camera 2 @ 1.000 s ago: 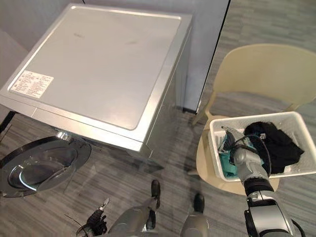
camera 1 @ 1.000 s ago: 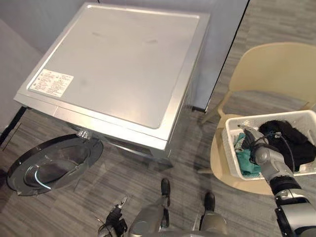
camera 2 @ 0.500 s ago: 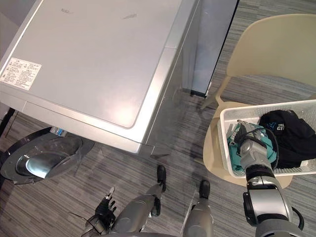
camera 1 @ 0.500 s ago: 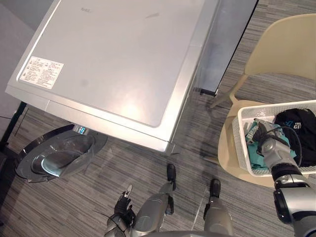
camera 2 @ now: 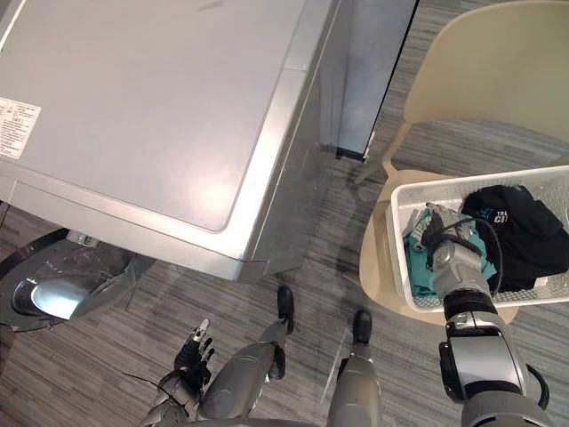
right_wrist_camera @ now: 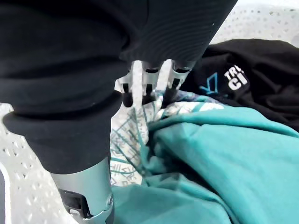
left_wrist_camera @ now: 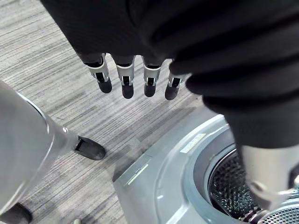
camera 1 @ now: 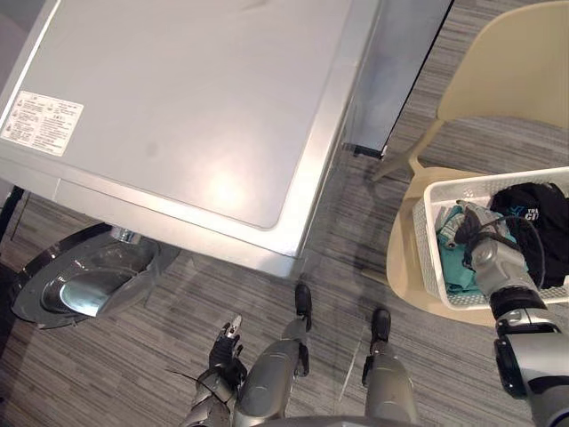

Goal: Pick up the laundry basket with both hands and put the clothes into the washing machine.

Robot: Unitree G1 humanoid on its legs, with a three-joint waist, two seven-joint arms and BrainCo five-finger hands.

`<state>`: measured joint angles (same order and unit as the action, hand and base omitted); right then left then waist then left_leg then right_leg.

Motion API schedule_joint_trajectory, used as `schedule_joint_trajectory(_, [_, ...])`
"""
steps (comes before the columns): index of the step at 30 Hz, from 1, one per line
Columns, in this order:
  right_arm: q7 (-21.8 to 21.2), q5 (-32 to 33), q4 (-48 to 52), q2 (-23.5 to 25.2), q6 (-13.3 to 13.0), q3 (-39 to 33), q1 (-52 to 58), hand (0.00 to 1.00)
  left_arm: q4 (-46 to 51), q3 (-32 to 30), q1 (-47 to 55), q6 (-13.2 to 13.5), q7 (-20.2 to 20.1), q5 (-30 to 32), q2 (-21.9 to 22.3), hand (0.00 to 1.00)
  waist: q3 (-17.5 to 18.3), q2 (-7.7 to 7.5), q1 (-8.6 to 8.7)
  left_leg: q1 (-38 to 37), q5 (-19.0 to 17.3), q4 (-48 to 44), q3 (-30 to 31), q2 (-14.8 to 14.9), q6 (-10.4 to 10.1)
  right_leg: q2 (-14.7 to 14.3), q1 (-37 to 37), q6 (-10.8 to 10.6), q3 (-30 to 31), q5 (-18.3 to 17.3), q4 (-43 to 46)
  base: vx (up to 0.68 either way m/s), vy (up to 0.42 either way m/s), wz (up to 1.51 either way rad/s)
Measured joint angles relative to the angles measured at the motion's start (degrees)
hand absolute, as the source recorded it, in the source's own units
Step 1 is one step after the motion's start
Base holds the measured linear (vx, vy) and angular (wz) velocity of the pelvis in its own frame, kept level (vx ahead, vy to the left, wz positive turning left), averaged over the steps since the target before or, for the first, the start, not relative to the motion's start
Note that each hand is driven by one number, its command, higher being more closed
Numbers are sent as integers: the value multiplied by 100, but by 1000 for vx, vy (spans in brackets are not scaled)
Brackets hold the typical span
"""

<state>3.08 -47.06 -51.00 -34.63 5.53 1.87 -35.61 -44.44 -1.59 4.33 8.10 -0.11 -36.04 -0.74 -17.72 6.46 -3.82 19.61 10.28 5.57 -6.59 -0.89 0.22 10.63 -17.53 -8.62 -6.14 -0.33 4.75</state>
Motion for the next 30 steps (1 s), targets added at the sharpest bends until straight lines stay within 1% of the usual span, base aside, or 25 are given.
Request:
schedule_joint_trajectory(3, [-63,-80,144,-75,4,40,21,0,143,20,1,7,-15,-227,-1,0,-38,-37,1,19,1,-2,-76,10,1,1,-47,6,43,5,17,62,5,-8])
schedule_joint_trajectory(6, [-69,-80,623,-198,16,38,125,0,310,121,0,20,-111,-453,-5,0,-48,-54,-11,151,1,-2,-185,45,1,-31,-243,56,163,49,29,53,7,-17])
schedule_joint_trajectory(11, [-90,-78,1220,-177,118,42,417,0,511,121,-3,91,-116,-707,-4,0,-53,-62,-13,275,37,2,-333,152,-52,-85,-487,90,312,72,113,30,-2,-18])
schedule_joint_trajectory(15, [-93,-74,1674,-13,157,97,610,0,723,114,-10,116,-121,-859,-2,0,-55,-65,-7,383,37,33,-481,262,-71,-191,-676,168,432,133,118,-11,-11,-19])
schedule_joint_trajectory(18, [-113,-72,1843,173,190,122,686,0,873,98,-44,119,-129,-934,3,0,-57,-68,-9,393,-47,34,-573,312,-181,-221,-707,187,465,148,117,-3,2,-9])
schedule_joint_trajectory(20, [-120,-69,2009,206,208,122,683,0,995,76,-89,121,-157,-1003,4,0,-57,-73,-15,454,-65,33,-730,343,-200,-222,-778,185,489,167,117,5,18,-6])
schedule_joint_trajectory(21, [-124,-60,2117,214,208,122,668,100,1084,43,-108,121,-230,-1085,8,0,-62,-81,-16,515,-65,32,-814,356,-200,-222,-839,182,504,179,114,7,21,-5])
schedule_joint_trajectory(23, [-125,-22,2149,246,224,119,661,100,1135,-63,-146,120,-239,-1139,54,0,-66,-88,-19,546,-58,28,-838,358,-197,-222,-873,181,507,180,114,23,14,0])
schedule_joint_trajectory(24, [-129,-21,2248,282,230,120,660,100,1192,-120,-159,121,-238,-1286,74,0,-66,-88,-23,547,1,-5,-854,358,-195,-222,-875,182,507,179,114,54,25,1])
schedule_joint_trajectory(28, [-128,-17,2467,299,228,121,574,100,1402,-134,-160,130,-238,-1560,116,0,-66,-87,-38,551,67,-9,-967,388,-287,-246,-874,189,507,174,116,21,7,1])
schedule_joint_trajectory(30, [-115,-19,2563,317,229,122,553,100,1483,-134,-160,132,-235,-1700,208,0,-64,-85,-43,548,91,-9,-1063,406,-322,-258,-883,214,507,155,144,0,0,0])
